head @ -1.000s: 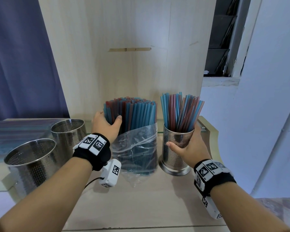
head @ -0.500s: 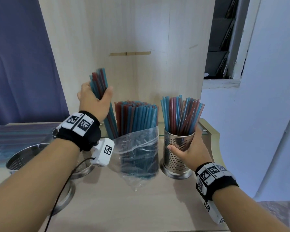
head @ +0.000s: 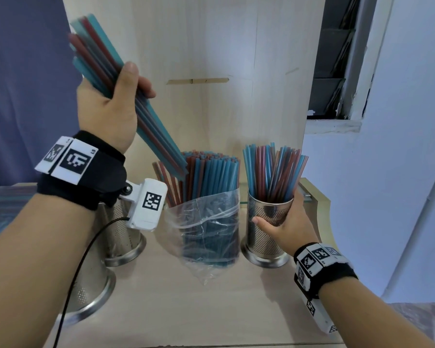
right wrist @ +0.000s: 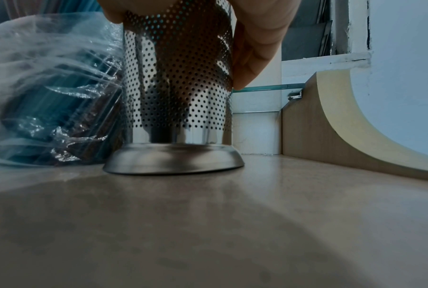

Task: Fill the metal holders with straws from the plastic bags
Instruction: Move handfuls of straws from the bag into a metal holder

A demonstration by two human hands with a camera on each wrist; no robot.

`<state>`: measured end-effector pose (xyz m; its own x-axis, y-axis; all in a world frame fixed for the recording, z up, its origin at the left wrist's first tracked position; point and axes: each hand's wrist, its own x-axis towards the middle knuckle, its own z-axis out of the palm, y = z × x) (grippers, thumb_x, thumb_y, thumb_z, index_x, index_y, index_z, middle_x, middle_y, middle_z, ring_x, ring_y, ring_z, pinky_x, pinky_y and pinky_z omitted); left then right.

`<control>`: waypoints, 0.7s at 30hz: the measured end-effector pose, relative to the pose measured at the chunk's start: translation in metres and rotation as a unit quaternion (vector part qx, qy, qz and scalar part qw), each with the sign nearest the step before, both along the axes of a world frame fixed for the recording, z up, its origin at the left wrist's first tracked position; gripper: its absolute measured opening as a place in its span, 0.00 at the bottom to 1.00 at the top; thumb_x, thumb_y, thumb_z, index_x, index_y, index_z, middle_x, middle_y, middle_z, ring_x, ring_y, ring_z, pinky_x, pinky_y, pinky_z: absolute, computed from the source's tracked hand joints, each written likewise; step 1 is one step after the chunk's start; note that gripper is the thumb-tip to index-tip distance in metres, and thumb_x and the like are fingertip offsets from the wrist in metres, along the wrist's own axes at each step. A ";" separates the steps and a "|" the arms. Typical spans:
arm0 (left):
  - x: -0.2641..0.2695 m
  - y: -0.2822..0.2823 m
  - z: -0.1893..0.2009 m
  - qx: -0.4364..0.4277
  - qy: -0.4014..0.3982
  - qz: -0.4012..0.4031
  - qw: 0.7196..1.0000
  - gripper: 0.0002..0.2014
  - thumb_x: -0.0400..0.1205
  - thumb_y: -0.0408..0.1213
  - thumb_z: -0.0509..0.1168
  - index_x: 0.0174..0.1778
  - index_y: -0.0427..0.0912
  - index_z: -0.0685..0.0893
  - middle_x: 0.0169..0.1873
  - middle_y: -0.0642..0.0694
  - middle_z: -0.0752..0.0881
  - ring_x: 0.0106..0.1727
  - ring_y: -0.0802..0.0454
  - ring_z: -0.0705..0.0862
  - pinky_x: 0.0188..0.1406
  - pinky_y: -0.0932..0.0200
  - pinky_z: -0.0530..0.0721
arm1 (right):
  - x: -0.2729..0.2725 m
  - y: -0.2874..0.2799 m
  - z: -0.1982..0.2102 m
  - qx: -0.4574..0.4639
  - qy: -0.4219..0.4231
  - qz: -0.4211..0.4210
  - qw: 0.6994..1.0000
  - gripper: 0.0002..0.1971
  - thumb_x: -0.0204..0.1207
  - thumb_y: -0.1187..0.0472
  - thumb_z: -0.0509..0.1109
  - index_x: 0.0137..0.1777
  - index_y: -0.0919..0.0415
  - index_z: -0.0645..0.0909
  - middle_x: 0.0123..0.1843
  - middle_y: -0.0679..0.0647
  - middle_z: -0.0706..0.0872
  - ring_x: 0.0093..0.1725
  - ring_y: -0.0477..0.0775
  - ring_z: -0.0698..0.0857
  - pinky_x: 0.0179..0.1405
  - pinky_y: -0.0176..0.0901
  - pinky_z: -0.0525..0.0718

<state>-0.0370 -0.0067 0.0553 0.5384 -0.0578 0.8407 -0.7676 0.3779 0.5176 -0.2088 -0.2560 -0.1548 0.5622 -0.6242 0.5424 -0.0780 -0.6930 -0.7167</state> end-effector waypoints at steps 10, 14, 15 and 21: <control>-0.022 -0.011 -0.061 0.118 0.059 -0.042 0.990 0.16 0.86 0.46 0.62 0.34 0.43 0.78 0.22 0.52 0.81 0.28 0.54 0.81 0.37 0.55 0.86 | 0.000 0.001 0.000 0.000 -0.001 -0.009 1.000 0.52 0.60 0.44 0.86 0.79 0.48 0.59 0.65 0.36 0.71 0.65 0.39 0.76 0.67 0.36 0.74; -0.033 -0.025 -0.119 0.227 0.082 -0.080 0.967 0.10 0.84 0.42 0.64 0.37 0.44 0.81 0.25 0.50 0.83 0.29 0.57 0.83 0.35 0.65 0.83 | 0.000 0.000 0.000 -0.005 0.003 -0.010 1.000 0.52 0.60 0.43 0.86 0.79 0.49 0.59 0.66 0.36 0.71 0.66 0.39 0.75 0.67 0.35 0.73; -0.035 -0.028 -0.132 0.240 0.095 -0.091 0.962 0.07 0.83 0.39 0.65 0.40 0.43 0.81 0.26 0.49 0.83 0.29 0.58 0.83 0.34 0.68 0.83 | 0.000 0.001 0.000 -0.006 0.004 -0.011 1.000 0.52 0.60 0.42 0.86 0.79 0.49 0.59 0.66 0.36 0.71 0.66 0.39 0.75 0.67 0.35 0.73; -0.031 -0.036 -0.166 0.239 0.152 -0.087 0.955 0.04 0.81 0.35 0.69 0.44 0.46 0.80 0.27 0.51 0.84 0.29 0.61 0.84 0.33 0.72 0.81 | -0.001 0.002 0.002 -0.005 0.000 -0.010 1.000 0.52 0.61 0.44 0.86 0.80 0.48 0.58 0.66 0.35 0.71 0.65 0.38 0.74 0.67 0.36 0.73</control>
<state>-0.0679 -0.0425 -0.1110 0.7001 -0.5074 0.5024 -0.5016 0.1513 0.8518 -0.2094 -0.2540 -0.1532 0.5497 -0.6305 0.5481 -0.0924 -0.6980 -0.7101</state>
